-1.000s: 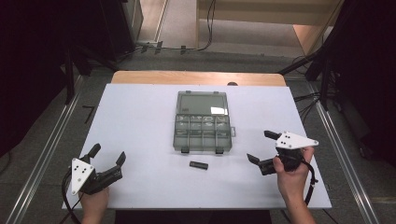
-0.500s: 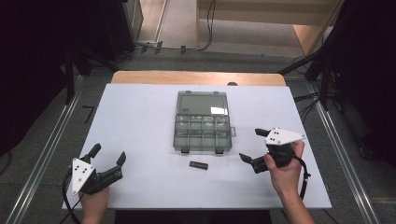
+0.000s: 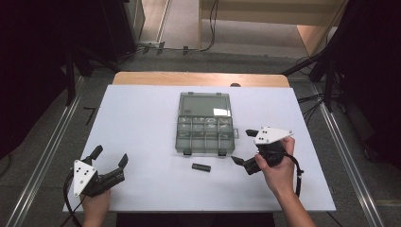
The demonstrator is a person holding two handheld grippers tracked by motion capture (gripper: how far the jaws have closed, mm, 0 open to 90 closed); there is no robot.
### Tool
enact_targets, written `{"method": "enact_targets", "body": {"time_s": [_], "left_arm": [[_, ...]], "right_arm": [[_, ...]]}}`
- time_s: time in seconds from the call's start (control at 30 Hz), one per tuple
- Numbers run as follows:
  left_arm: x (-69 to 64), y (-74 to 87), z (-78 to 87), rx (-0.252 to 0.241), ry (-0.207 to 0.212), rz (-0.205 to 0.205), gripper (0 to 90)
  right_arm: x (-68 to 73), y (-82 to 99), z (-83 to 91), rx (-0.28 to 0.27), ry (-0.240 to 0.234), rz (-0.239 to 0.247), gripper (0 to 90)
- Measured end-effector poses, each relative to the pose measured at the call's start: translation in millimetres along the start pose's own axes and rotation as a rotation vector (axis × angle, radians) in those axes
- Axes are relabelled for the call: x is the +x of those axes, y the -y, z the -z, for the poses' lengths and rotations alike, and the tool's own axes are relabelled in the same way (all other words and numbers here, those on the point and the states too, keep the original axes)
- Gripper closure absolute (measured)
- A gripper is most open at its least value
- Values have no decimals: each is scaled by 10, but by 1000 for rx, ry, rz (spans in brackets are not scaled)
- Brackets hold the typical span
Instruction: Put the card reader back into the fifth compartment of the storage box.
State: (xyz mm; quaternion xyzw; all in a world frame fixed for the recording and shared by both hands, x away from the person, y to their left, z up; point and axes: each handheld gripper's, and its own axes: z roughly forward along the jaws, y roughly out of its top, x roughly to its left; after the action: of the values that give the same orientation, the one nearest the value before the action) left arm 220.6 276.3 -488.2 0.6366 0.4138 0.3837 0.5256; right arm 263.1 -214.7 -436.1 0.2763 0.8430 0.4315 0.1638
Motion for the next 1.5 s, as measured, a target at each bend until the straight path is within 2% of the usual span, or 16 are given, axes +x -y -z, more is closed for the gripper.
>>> {"method": "enact_targets", "body": {"time_s": [0.3,0.47,1.1,1.13,1.2,1.5], "left_arm": [[3,0,2,1,2,-1,116],[3,-1,1,1,4,0,116],[3,-1,1,0,4,-1,116],[2,-1,1,0,3,-1,117],[2,0,1,0,4,-2,116],[0,0,-1,0,5,-3,117]], "right_arm": [[56,-151,-161,41,-57,37,0],[70,-190,-207,55,-73,39,0],[152,-347,-446,141,-144,102,0],[160,-351,-455,146,-146,99,16],[170,-355,-472,147,-145,101,119],[217,-370,-573,174,-194,111,119]]}}
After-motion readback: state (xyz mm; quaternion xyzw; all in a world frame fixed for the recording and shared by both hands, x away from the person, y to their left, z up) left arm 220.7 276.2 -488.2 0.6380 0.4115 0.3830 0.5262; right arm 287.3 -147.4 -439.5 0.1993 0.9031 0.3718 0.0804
